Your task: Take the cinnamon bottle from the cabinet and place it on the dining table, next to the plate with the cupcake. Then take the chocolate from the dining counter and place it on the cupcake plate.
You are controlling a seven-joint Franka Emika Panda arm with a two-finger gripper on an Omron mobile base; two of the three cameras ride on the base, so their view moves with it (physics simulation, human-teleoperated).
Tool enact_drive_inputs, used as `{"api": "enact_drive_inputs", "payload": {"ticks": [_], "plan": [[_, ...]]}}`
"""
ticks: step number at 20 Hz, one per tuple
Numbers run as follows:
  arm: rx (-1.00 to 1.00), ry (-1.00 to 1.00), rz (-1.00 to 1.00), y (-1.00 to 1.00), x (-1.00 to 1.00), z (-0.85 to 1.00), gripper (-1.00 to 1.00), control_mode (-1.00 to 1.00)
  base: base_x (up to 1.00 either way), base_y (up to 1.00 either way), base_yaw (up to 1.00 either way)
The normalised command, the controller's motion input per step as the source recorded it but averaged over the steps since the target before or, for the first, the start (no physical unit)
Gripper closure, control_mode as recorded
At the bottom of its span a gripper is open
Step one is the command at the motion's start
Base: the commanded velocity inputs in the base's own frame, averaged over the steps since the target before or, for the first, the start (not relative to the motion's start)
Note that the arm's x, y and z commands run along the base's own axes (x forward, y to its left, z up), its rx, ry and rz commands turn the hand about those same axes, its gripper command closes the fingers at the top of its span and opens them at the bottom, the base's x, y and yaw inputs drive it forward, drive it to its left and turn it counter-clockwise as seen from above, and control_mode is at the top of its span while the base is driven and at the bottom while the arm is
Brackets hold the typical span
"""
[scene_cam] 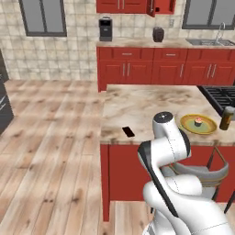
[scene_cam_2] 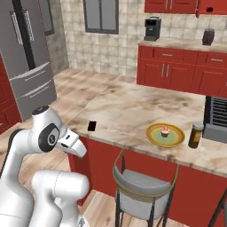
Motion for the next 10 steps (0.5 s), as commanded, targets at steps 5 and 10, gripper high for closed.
{"api": "enact_drive_inputs", "payload": {"ticks": [5, 10], "plan": [[0.0, 0.0, 0.0, 0.0, 0.0, 0.0, -1.0, 1.0, 0.5, 0.28, -0.15], [0.0, 0.0, 0.0, 0.0, 0.0, 0.0, -1.0, 1.0, 0.52, 0.0, -0.11]]}}
